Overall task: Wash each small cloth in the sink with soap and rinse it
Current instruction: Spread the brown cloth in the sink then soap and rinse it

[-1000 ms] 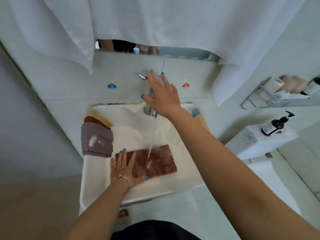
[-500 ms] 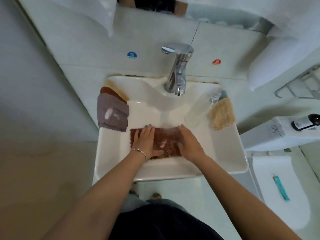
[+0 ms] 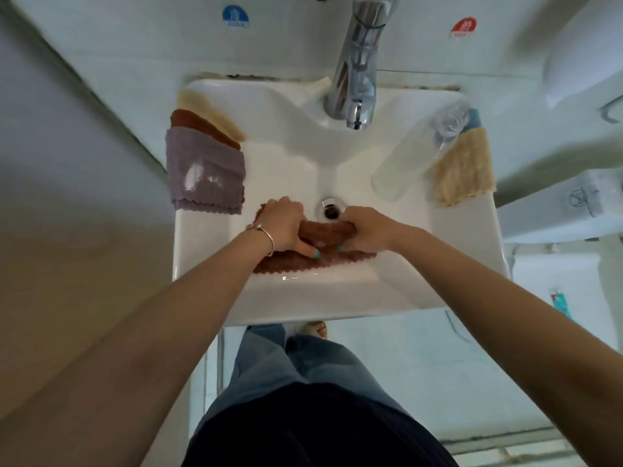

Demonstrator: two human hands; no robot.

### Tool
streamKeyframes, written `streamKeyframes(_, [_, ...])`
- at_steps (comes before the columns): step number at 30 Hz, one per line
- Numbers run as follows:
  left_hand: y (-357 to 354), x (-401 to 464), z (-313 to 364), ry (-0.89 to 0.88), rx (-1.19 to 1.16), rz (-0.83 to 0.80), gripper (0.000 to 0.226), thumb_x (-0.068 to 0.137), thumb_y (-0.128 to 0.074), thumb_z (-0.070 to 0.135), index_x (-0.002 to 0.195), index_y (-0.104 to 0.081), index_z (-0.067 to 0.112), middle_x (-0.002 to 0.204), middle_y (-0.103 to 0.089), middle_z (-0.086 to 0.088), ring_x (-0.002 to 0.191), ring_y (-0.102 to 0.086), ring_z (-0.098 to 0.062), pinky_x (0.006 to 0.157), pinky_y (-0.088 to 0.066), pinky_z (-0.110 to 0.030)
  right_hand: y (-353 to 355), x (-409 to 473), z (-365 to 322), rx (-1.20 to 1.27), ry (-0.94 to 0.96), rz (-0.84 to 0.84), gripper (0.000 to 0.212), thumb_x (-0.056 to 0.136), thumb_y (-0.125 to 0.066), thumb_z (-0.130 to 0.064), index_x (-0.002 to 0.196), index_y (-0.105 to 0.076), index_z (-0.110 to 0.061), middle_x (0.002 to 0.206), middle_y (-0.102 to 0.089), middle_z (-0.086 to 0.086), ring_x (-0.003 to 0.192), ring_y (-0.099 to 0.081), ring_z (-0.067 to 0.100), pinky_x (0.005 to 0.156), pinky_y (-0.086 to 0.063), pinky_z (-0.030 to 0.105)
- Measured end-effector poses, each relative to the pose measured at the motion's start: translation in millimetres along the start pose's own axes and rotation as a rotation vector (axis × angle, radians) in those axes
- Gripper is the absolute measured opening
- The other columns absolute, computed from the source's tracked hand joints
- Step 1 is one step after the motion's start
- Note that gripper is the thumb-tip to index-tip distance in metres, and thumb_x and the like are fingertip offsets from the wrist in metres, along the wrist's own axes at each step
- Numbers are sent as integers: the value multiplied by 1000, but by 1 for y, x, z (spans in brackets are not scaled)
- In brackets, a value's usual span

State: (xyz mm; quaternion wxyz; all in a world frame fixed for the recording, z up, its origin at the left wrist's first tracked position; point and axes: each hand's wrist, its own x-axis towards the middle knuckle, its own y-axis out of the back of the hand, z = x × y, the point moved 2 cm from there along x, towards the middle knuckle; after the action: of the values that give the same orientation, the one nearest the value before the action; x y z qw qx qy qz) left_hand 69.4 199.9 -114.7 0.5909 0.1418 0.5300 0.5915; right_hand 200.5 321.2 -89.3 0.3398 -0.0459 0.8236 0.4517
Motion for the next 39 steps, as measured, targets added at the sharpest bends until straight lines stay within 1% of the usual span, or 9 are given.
streamKeyframes(3, [20, -7, 1, -51, -461, -169, 25, 68, -85, 42, 72, -67, 25, 67, -65, 13, 67, -61, -9, 67, -47, -18, 13, -21, 4, 522, 4, 34, 15, 82, -68, 1, 79, -60, -12, 75, -60, 0, 71, -58, 10, 70, -45, 28])
streamKeyframes(6, [31, -15, 0, -69, -770, -259, 43, 63, -87, 40, 96, -71, 17, 90, -74, 3, 84, -69, -14, 84, -55, -26, 23, -35, 15, 784, 46, 80, 28, 83, -64, 9, 78, -53, -16, 80, -57, 4, 79, -60, 16, 77, -51, 35])
streamKeyframes(11, [20, -19, -1, -83, -1200, -241, 53, 69, -81, 36, 104, -64, -1, 86, -74, -2, 77, -69, -13, 70, -55, -21, 28, -45, 24, 1019, -39, 29, 19, 88, -66, -17, 100, -63, -2, 89, -69, 17, 73, -67, 25, 70, -54, 36])
streamKeyframes(16, [6, -9, 11, 137, -990, 202, 61, 88, -54, 59, 89, -62, -2, 82, -64, -12, 77, -57, -19, 76, -46, -33, 19, -45, 6, 928, -174, 283, 26, 99, -54, -30, 95, -67, -8, 80, -66, 8, 63, -61, 17, 60, -51, 26])
streamKeyframes(18, [5, -7, 33, 241, -931, 459, 47, 101, -41, 44, 90, -61, 3, 83, -65, -9, 77, -58, -18, 73, -46, -28, 10, -42, -11, 864, -185, 473, 23, 101, -48, -32, 91, -61, -16, 80, -65, 2, 67, -63, 20, 64, -56, 36])
streamKeyframes(22, [0, -2, 70, 449, -1235, 732, 40, 102, -37, 35, 76, -62, 17, 77, -64, 1, 77, -60, -19, 74, -48, -28, -5, -41, -46, 820, -163, 649, 23, 103, -41, -33, 93, -51, -15, 80, -63, -4, 77, -61, 20, 72, -48, 39])
streamKeyframes(25, [-7, -1, 88, 461, -1267, 686, 33, 102, -40, 23, 80, -63, 12, 81, -60, 2, 70, -52, -15, 69, -43, -13, -8, -38, -52, 857, -156, 675, 20, 102, -41, -39, 87, -47, -26, 83, -65, -3, 80, -63, 21, 72, -49, 39])
streamKeyframes(29, [-7, -8, 111, 468, -1403, 664, 37, 95, -51, 29, 64, -58, 11, 64, -61, -3, 63, -57, -16, 62, -46, -29, 5, -30, -34, 900, -314, 732, 31, 101, -38, -41, 78, -45, -22, 72, -58, -3, 71, -58, 21, 67, -44, 41])
streamKeyframes(39, [17, -7, 131, 421, -1282, 601, 39, 98, -48, 24, 62, -49, 9, 59, -52, -3, 55, -49, -12, 56, -40, -24, 21, -39, -26, 952, -290, 779, 35, 99, -47, -29, 66, -43, -20, 63, -50, -1, 63, -49, 20, 64, -41, 41])
